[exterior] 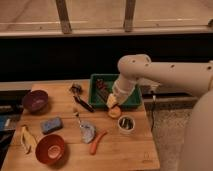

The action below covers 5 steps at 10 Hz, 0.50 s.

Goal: Wipe tray with eraser

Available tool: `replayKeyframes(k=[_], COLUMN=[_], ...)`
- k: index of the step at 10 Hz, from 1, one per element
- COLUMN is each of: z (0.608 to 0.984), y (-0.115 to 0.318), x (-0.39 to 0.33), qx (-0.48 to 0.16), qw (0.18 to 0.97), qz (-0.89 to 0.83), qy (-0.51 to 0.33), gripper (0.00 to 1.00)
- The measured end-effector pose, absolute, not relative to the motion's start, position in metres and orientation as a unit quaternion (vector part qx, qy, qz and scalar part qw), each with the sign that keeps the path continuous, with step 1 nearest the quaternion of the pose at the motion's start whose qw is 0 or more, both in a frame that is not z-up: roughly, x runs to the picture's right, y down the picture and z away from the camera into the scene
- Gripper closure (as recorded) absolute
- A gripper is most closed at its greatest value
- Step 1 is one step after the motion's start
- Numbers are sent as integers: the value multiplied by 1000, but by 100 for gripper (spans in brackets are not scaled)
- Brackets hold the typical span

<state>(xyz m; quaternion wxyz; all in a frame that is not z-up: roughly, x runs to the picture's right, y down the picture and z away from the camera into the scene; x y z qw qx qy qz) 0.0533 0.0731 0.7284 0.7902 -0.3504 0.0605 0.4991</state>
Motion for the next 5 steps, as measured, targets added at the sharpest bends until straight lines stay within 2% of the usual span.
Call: replayKeyframes(k=[5], z=[737], y=[75], x=[49], qx=[-349], qw=[788], qz=[502], qy=[69], gripper=[100])
